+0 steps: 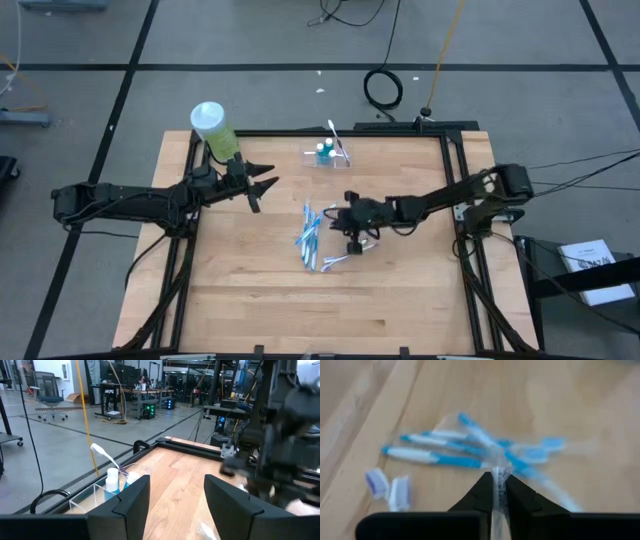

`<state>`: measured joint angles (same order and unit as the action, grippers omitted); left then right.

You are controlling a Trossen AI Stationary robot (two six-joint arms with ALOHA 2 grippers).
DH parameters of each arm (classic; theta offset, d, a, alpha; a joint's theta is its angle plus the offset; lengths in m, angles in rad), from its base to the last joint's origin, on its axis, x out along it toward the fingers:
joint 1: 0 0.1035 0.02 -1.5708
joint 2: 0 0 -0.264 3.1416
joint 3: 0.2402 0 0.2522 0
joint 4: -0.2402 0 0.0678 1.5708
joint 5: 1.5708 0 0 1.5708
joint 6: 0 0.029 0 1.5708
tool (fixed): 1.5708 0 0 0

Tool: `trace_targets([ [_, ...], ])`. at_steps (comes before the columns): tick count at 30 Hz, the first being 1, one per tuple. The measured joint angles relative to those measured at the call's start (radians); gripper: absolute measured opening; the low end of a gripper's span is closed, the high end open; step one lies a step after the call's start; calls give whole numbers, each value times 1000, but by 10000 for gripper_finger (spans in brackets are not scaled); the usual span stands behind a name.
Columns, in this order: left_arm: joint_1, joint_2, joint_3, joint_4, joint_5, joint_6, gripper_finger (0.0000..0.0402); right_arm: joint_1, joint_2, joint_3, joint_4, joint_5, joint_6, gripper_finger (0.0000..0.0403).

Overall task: Pick & Place toothbrushing station
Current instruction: Put the purple toothbrush into the transparent organizer

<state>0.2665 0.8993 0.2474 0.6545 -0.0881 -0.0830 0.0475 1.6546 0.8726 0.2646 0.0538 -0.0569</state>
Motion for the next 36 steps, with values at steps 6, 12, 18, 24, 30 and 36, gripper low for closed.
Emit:
trace_targets([
  [6, 0, 0, 0, 0, 0, 0, 196, -78, -103, 0, 15, -2, -93, 15],
  [12, 0, 0, 0, 0, 0, 0, 196, -214, -124, 0, 191, -68, -86, 15],
  [18, 0, 0, 0, 0, 0, 0, 196, -351, -71, 0, 498, -185, -17, 15],
  [24, 0, 0, 0, 0, 0, 0, 196, -476, 62, 0, 833, -189, 94, 15],
  [30, 0, 0, 0, 0, 0, 0, 196, -590, 206, 31, 1116, -186, 275, 15],
  [36, 0, 0, 0, 0, 0, 0, 196, -637, 309, 125, 1140, -186, 348, 15],
])
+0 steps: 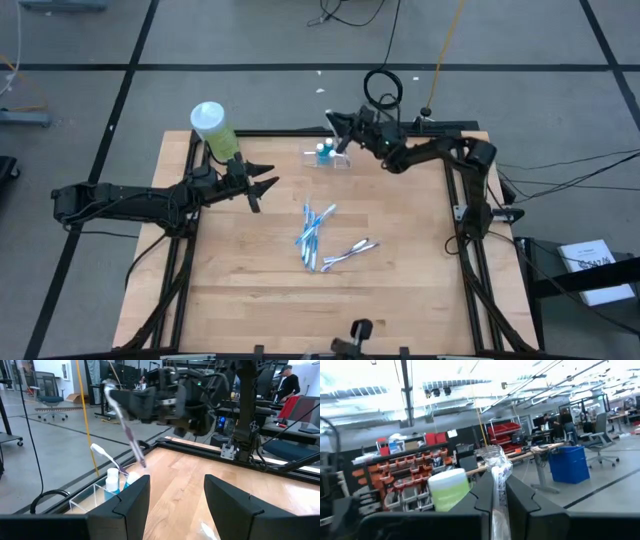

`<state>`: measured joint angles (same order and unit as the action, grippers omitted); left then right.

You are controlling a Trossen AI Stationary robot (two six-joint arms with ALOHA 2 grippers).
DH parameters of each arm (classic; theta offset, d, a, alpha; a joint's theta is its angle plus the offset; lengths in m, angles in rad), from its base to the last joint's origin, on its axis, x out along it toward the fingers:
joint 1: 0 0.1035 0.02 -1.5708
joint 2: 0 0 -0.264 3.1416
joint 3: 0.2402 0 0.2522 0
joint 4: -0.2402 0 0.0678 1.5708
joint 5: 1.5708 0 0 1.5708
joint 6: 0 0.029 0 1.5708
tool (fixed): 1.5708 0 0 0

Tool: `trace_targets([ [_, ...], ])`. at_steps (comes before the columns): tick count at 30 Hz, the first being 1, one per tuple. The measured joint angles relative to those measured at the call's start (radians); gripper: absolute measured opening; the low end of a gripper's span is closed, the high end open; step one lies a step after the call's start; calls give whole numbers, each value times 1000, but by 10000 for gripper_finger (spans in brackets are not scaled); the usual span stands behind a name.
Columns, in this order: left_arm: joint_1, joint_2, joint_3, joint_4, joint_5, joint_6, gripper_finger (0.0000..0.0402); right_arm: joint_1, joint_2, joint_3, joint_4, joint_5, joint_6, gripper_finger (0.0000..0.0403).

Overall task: Pick & Place toothbrushing station
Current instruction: Put the purple toothbrush into the transparent organizer

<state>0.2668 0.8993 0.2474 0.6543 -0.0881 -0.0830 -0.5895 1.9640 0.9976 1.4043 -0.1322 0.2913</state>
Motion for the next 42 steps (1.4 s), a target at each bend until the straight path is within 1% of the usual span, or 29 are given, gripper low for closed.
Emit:
trace_targets([
  [4, 0, 0, 0, 0, 0, 0, 196, -6, 43, 41, -24, 10, -3, 15],
  [8, 0, 0, 0, 0, 0, 0, 196, -4, 63, 47, -53, 83, -35, 15],
  [12, 0, 0, 0, 0, 0, 0, 196, -5, 62, 46, -52, 89, -29, 15],
  [15, 0, 0, 0, 0, 0, 0, 196, -5, 62, 46, -72, 139, -11, 15],
  [20, 0, 0, 0, 0, 0, 0, 196, -8, 62, 46, -114, 217, 67, 19],
  [25, 0, 0, 0, 0, 0, 0, 196, -25, 61, 46, -139, 213, 133, 24],
  [30, 0, 0, 0, 0, 0, 0, 196, -35, 62, 46, -224, 197, 183, 22],
  [36, 0, 0, 0, 0, 0, 0, 196, -17, 62, 37, -248, 180, 126, 27],
  [42, 0, 0, 0, 0, 0, 0, 196, 15, 62, 22, -250, 180, 66, 21],
])
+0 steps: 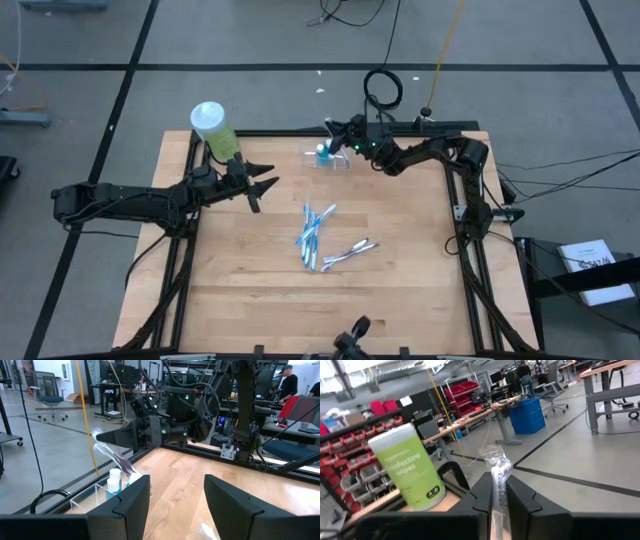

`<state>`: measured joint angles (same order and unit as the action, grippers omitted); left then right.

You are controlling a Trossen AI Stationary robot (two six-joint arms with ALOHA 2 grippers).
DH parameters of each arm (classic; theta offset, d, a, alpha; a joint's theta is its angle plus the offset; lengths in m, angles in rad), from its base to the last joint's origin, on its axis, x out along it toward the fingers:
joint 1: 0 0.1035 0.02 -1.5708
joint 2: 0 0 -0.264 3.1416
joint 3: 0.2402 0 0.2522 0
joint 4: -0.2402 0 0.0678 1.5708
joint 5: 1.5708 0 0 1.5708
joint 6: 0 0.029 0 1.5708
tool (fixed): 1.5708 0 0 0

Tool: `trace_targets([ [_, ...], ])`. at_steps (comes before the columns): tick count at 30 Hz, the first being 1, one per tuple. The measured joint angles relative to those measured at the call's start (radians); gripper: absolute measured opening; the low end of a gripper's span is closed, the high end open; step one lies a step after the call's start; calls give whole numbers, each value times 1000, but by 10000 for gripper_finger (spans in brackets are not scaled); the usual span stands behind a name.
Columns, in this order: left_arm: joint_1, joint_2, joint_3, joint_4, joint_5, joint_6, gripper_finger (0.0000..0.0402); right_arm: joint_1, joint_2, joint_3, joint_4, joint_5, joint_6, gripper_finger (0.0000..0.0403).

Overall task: Pick & Place toothbrushing station
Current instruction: Put the purple toothbrush into the transparent organizer

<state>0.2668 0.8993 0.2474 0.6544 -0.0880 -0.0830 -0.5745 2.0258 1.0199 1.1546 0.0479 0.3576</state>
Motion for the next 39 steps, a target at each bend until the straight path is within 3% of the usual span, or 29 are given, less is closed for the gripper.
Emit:
trace_targets([
  [15, 0, 0, 0, 0, 0, 0, 196, 19, 0, -35, 0, 0, 4, 36],
  [21, 0, 0, 0, 0, 0, 0, 196, 20, -1, -52, 2, -1, 20, 64],
  [31, 0, 0, 0, 0, 0, 0, 196, 20, -15, -54, 9, -140, -27, 121],
  [39, 0, 0, 0, 0, 0, 0, 196, 21, -115, -54, -209, -157, -91, 115],
])
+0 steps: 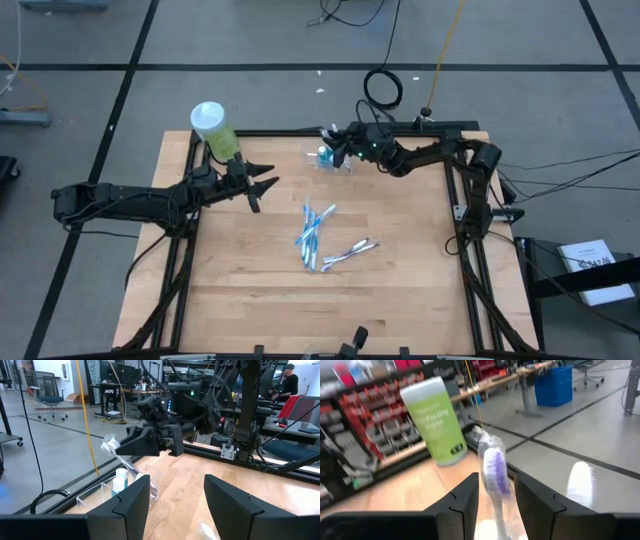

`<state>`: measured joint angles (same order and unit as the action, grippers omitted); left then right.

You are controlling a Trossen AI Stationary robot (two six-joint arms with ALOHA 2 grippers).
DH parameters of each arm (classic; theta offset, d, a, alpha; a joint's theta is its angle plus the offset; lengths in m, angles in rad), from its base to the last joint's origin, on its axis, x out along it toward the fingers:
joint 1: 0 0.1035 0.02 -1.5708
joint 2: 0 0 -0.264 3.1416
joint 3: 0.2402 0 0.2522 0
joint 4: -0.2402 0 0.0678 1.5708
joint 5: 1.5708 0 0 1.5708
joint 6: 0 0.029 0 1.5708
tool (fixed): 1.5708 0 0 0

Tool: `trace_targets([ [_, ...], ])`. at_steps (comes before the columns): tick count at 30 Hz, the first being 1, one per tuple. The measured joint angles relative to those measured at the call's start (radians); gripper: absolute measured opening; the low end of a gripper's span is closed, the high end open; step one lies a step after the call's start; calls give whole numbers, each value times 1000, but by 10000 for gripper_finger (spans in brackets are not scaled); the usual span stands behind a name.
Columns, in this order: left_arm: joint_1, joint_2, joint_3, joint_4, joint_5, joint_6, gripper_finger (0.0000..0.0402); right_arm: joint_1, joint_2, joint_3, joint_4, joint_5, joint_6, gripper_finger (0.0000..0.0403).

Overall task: Pick & Place toothbrushing station
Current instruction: Put the purple toothbrush into the transparent organizer

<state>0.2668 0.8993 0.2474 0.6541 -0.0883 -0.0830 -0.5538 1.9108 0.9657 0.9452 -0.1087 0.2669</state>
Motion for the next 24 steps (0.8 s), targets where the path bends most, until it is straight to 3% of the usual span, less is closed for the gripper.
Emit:
trace_targets([
  [9, 0, 0, 0, 0, 0, 0, 196, 21, -186, 0, -354, 56, -164, 134],
  [14, 0, 0, 0, 0, 0, 0, 196, 51, -203, 2, -378, 71, -181, 167],
  [18, 0, 0, 0, 0, 0, 0, 196, 53, -191, 1, -416, 166, -169, 196],
  [24, 0, 0, 0, 0, 0, 0, 196, 53, -173, 2, -412, 161, -151, 206],
])
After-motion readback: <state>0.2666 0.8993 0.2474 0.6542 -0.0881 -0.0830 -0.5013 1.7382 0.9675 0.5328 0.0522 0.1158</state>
